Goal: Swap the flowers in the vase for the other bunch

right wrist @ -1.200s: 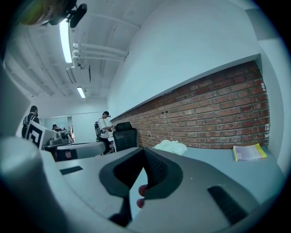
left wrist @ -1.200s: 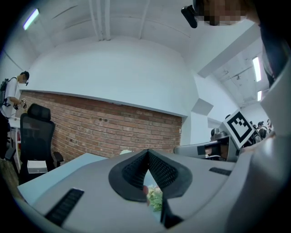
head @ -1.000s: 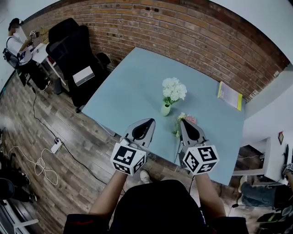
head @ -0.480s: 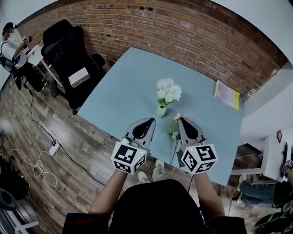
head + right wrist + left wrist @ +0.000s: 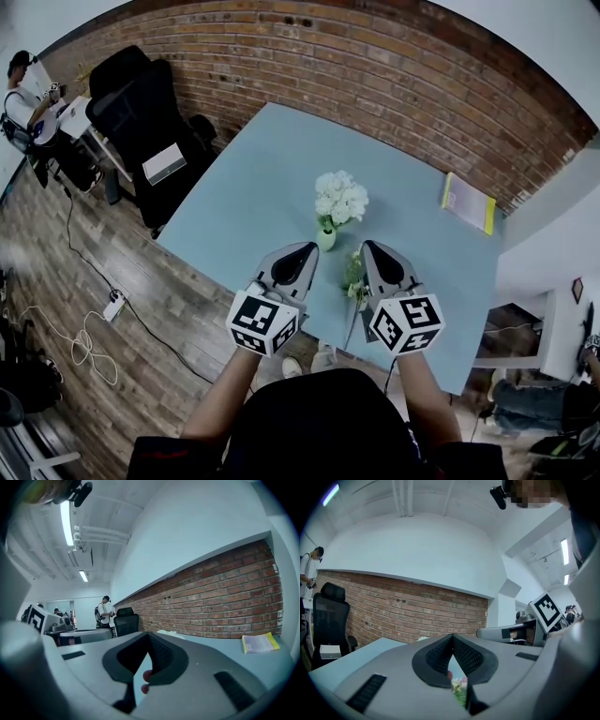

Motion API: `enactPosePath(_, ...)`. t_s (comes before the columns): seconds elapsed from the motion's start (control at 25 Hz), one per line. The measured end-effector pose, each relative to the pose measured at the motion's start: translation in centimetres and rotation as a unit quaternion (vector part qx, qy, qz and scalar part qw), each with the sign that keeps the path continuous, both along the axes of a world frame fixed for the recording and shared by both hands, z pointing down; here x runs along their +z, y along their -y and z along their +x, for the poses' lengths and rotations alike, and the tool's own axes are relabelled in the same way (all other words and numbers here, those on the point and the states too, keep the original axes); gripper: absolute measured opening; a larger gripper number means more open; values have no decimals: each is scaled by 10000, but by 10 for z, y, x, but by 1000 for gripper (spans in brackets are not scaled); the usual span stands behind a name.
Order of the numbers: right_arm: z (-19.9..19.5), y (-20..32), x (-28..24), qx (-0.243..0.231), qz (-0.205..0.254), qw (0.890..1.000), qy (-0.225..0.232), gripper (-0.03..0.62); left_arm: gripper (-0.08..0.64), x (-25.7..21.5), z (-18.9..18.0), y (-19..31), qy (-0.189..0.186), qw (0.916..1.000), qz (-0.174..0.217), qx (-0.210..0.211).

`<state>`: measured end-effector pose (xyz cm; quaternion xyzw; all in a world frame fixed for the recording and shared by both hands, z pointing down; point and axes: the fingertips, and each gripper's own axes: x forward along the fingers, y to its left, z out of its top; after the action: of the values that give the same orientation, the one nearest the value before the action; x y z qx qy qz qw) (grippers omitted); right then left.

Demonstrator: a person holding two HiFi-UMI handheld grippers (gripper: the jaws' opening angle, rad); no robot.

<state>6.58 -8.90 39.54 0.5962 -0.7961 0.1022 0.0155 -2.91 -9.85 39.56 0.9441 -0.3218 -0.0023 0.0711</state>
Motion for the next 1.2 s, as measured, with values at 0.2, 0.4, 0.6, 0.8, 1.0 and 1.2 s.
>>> enactPosePath(0.2, 11, 13, 0, -10, 5, 10000, 36, 14, 9, 2, 15, 11, 9, 10000, -1, 24)
enactPosePath(0.4, 21, 22, 2, -11, -12, 10000, 57, 12, 9, 3, 27, 19, 27, 10000, 50, 41)
enactPosePath(0.6, 29, 29, 7, -24, -66, 9999, 80, 14, 9, 8, 37, 27, 100, 9999, 13, 82)
enactPosePath(0.8, 36, 37, 12, -35, -124, 9999, 107, 12, 9, 15, 44, 36, 161, 9999, -14, 46)
enactPosePath(1.0, 42, 45, 18, -49, -192, 9997, 129, 12, 10, 23, 48, 47, 412, 9990, 106, -107)
enactPosePath(1.2, 48, 49, 26, -73, -277, 9995, 149, 12, 11, 33, 51, 55, 487, 9985, 66, -232)
